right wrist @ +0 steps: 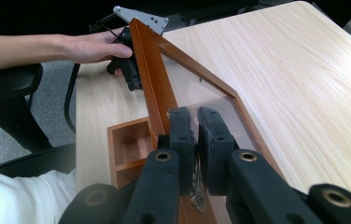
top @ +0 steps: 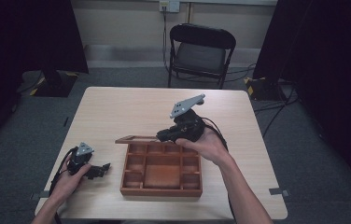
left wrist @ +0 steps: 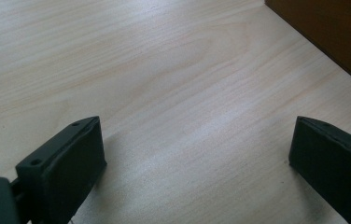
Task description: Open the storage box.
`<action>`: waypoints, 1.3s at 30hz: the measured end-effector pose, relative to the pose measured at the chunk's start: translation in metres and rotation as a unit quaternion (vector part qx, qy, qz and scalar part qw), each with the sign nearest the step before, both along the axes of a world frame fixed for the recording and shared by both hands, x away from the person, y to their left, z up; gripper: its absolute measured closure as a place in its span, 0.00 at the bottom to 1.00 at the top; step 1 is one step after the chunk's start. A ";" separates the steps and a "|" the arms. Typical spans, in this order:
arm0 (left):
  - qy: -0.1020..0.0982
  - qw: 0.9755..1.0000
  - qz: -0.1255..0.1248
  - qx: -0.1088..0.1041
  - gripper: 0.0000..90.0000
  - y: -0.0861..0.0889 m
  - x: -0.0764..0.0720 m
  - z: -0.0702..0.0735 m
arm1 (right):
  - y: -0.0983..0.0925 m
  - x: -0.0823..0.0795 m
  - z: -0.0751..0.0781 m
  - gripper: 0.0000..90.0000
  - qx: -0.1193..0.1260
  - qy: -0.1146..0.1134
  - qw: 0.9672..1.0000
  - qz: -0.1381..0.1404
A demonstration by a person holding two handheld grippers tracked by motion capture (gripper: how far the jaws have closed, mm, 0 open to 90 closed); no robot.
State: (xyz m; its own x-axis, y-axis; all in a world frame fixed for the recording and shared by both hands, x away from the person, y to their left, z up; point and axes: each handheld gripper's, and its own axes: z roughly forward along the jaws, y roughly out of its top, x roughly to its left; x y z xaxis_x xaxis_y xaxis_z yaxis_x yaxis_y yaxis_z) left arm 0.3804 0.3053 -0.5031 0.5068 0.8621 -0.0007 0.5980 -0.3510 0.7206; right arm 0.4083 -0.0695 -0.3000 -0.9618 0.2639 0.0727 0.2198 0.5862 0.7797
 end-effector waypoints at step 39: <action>0.000 1.000 0.000 0.000 0.03 0.000 0.000 0.000 | 0.001 0.000 0.000 0.94 -0.003 0.000 1.000 0.003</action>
